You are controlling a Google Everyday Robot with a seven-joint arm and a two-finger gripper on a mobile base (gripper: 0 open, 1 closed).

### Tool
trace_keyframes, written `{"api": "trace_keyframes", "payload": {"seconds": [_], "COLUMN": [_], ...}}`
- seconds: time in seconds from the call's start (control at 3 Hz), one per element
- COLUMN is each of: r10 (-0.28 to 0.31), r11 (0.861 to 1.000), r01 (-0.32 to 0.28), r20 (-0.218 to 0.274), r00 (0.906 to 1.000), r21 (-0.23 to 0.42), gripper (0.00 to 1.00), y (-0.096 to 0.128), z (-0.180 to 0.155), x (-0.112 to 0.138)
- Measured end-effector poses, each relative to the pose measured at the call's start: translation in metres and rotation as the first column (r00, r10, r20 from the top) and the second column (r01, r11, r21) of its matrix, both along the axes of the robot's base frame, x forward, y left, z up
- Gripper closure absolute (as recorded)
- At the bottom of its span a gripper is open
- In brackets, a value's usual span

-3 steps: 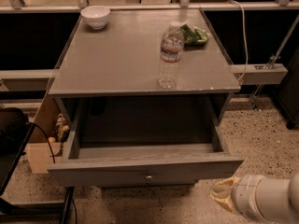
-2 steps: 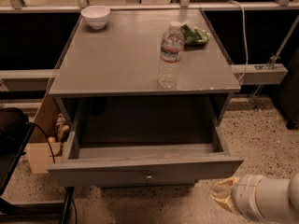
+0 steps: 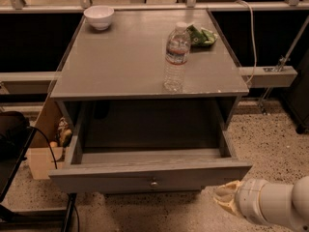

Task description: Close top drawer

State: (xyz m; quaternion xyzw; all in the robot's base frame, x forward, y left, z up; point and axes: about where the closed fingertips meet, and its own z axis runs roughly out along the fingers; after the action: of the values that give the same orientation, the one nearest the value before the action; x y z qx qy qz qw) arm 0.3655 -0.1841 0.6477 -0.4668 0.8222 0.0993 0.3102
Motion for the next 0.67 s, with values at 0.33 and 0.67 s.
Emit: {"api": "trace_keyframes", "payload": {"seconds": [0.33, 0.67], "r10": [0.014, 0.015], "r11": [1.0, 0.999], "r01": [-0.014, -0.016], "r20": [0.015, 0.03], "r00": [0.9998, 0.9994], "r21": [0.018, 0.036], "gripper": [1.0, 1.0], "y": [0.003, 0.007], "z": [-0.009, -0.015], "x": [0.012, 0.024]}}
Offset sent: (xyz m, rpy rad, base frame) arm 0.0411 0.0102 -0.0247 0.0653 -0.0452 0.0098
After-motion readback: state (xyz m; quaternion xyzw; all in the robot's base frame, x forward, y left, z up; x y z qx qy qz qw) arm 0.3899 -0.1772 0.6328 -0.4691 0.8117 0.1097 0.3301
